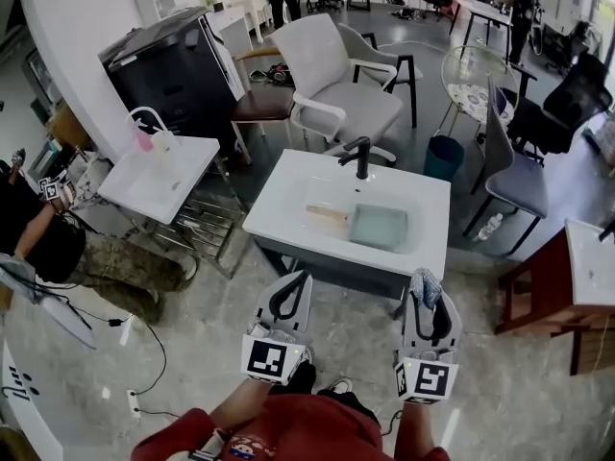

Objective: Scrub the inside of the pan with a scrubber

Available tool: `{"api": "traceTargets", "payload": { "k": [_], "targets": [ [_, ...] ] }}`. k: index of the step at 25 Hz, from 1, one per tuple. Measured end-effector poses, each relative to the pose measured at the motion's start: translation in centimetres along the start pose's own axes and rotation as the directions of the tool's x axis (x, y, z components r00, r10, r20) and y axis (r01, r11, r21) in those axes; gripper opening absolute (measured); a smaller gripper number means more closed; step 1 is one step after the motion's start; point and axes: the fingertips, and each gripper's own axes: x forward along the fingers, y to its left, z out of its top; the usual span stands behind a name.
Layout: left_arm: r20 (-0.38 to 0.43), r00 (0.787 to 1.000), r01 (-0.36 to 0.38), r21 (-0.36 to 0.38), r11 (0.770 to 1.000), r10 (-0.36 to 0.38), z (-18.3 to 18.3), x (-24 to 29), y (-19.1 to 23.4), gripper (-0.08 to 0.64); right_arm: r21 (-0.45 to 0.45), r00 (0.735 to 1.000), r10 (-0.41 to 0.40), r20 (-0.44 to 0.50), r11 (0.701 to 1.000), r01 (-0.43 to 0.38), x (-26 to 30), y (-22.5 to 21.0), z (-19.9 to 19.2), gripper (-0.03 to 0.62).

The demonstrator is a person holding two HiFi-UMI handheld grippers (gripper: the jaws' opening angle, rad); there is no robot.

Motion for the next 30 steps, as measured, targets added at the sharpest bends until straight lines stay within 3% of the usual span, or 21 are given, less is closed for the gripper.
{"api": "traceTargets", "payload": {
  "k": [13,21,30],
  "targets": [
    [0.014,1.0,-0.002,-0.042,0.999,0.002,-1.0,4.3,3.9,0.014,-0.03,1.0,0.008,-0.013,1.0,-0.009,5.8,0.9,-0.1,0.193],
    [0.069,0.998,-0.001,-0.075,0.997,0.006,-1.1,8.4,10.1,0.014,-0.083,1.0,0.022,0.004,0.996,-0.022,13.1,3.8,1.6,0.193],
    [0.065,0.998,-0.005,-0.083,0.997,0.01,-2.7,12.6,17.8,0.014,-0.112,0.999,0.042,-0.011,0.993,-0.043,21.0,8.3,1.6,0.193]
  ]
}}
